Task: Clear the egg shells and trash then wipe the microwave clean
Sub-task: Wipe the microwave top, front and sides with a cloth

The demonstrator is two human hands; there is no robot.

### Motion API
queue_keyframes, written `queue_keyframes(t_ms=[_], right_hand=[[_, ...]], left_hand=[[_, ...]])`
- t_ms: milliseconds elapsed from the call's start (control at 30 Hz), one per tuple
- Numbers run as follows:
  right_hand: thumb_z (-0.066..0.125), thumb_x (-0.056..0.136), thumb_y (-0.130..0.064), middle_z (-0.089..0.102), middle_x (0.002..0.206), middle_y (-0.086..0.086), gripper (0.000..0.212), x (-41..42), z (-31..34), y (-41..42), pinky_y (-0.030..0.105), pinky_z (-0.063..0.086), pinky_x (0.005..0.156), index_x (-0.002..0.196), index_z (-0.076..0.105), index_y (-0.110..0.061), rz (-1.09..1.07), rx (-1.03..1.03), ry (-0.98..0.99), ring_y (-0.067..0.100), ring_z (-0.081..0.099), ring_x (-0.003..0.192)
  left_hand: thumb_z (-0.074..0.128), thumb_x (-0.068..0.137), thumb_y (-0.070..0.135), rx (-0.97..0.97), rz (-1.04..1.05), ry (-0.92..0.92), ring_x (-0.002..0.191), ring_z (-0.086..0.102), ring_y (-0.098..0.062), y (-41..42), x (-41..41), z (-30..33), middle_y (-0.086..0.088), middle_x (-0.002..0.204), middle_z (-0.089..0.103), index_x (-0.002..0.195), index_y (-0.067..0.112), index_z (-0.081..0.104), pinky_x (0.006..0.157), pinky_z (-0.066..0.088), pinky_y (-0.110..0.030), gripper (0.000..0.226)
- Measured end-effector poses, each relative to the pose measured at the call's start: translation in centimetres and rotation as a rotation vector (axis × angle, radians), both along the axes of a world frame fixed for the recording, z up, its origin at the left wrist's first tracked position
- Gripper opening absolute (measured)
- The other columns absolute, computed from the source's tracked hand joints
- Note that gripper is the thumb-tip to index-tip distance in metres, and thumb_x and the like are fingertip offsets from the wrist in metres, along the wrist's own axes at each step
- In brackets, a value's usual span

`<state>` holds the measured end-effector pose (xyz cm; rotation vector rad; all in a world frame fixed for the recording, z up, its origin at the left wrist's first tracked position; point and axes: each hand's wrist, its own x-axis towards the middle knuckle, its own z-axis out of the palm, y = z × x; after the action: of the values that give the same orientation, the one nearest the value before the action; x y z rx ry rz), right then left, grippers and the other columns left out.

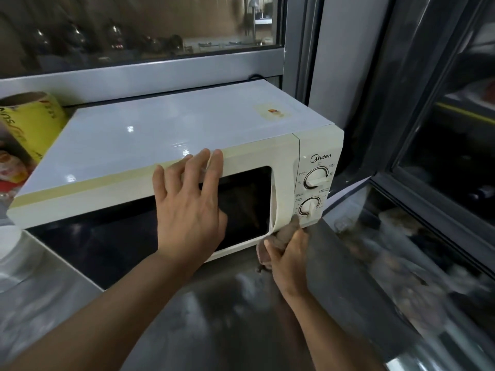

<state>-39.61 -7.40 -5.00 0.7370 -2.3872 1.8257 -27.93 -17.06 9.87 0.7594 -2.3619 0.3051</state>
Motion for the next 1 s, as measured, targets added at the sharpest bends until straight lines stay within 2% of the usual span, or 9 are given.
queue_keyframes(t_ms=[33, 133, 167, 267, 400, 467, 567, 700, 1000], right_hand=[[0.070, 0.082, -0.016, 0.040, 0.106, 0.007, 0.047, 0.1, 0.3, 0.1, -0.002, 0.031, 0.082, 0.118, 0.044, 0.002, 0.006, 0.011, -0.009, 0.021, 0.046, 0.102], [0.072, 0.080, -0.023, 0.043, 0.097, 0.009, 0.038, 0.4, 3.2, 0.2, 0.022, 0.041, 0.084, 0.095, 0.043, -0.004, -0.062, -0.037, 0.107, 0.012, 0.043, 0.090], [0.073, 0.079, -0.023, 0.042, 0.095, 0.008, 0.038, 0.5, 4.6, 0.1, 0.020, 0.040, 0.081, 0.092, 0.041, -0.007, -0.085, -0.069, 0.149, 0.007, 0.039, 0.086], [0.067, 0.083, -0.025, 0.039, 0.103, 0.002, 0.036, 0.6, 8.4, 0.6, 0.013, 0.033, 0.082, 0.098, 0.036, -0.015, -0.058, -0.072, 0.170, 0.003, 0.038, 0.090], [0.058, 0.087, -0.024, 0.036, 0.110, -0.005, 0.031, 0.6, 10.3, 1.2, 0.025, 0.038, 0.090, 0.110, 0.040, -0.016, 0.032, 0.020, 0.188, 0.015, 0.045, 0.105], [0.063, 0.083, -0.018, 0.042, 0.109, 0.000, 0.036, 0.2, 10.3, 0.8, 0.033, 0.045, 0.085, 0.112, 0.043, -0.010, -0.038, 0.038, 0.292, 0.022, 0.049, 0.103], [0.064, 0.082, -0.028, 0.051, 0.114, 0.012, 0.043, -0.2, 9.4, -0.4, 0.037, 0.049, 0.075, 0.115, 0.039, -0.014, -0.185, 0.089, 0.402, 0.028, 0.052, 0.104], [0.060, 0.088, -0.029, 0.050, 0.119, 0.019, 0.039, 0.0, 7.0, -1.5, 0.035, 0.051, 0.085, 0.117, 0.037, -0.014, -0.232, -0.028, 0.466, 0.030, 0.051, 0.111], [0.052, 0.091, -0.035, 0.048, 0.111, 0.026, 0.037, 0.1, 1.8, -2.2, 0.054, 0.048, 0.084, 0.112, 0.031, -0.014, -0.174, -0.164, 0.283, 0.040, 0.054, 0.103]], left_hand=[[0.067, 0.057, 0.009, -0.004, 0.003, -0.003, 0.118, 0.030, -0.031, 0.0, 0.0, 0.0, -0.013, 0.135, 0.046, 0.137, 0.010, 0.042, 0.103, 0.028, -0.060, 0.084], [0.067, 0.057, 0.010, -0.008, 0.005, -0.008, 0.116, 0.031, -0.032, 0.0, -0.1, 0.0, -0.013, 0.134, 0.047, 0.137, 0.010, 0.042, 0.102, 0.029, -0.059, 0.084], [0.067, 0.057, 0.010, -0.007, 0.003, -0.010, 0.116, 0.031, -0.032, 0.0, -0.1, 0.1, -0.013, 0.134, 0.047, 0.137, 0.010, 0.042, 0.102, 0.029, -0.059, 0.084], [0.067, 0.057, 0.010, 0.008, 0.002, -0.015, 0.116, 0.031, -0.032, 0.1, 0.0, 0.2, -0.012, 0.134, 0.046, 0.136, 0.010, 0.042, 0.102, 0.030, -0.058, 0.083], [0.067, 0.056, 0.009, 0.036, 0.001, -0.001, 0.116, 0.030, -0.031, 0.3, -0.1, 0.4, -0.012, 0.134, 0.046, 0.136, 0.011, 0.043, 0.103, 0.029, -0.058, 0.084], [0.068, 0.056, 0.009, 0.033, -0.004, 0.002, 0.116, 0.030, -0.031, 0.3, -0.1, 0.3, -0.012, 0.133, 0.047, 0.136, 0.011, 0.043, 0.103, 0.029, -0.058, 0.084], [0.068, 0.056, 0.008, 0.028, -0.004, 0.011, 0.115, 0.030, -0.030, 0.1, -0.1, 0.1, -0.011, 0.133, 0.046, 0.136, 0.012, 0.042, 0.103, 0.029, -0.058, 0.084], [0.067, 0.057, 0.008, 0.015, -0.016, 0.031, 0.113, 0.030, -0.030, -0.3, -0.2, -0.1, -0.011, 0.133, 0.046, 0.135, 0.012, 0.043, 0.101, 0.031, -0.058, 0.083], [0.065, 0.056, 0.008, -0.034, -0.013, 0.066, 0.111, 0.030, -0.030, -0.4, -0.4, -0.4, -0.012, 0.130, 0.048, 0.134, 0.010, 0.045, 0.099, 0.034, -0.058, 0.081]])
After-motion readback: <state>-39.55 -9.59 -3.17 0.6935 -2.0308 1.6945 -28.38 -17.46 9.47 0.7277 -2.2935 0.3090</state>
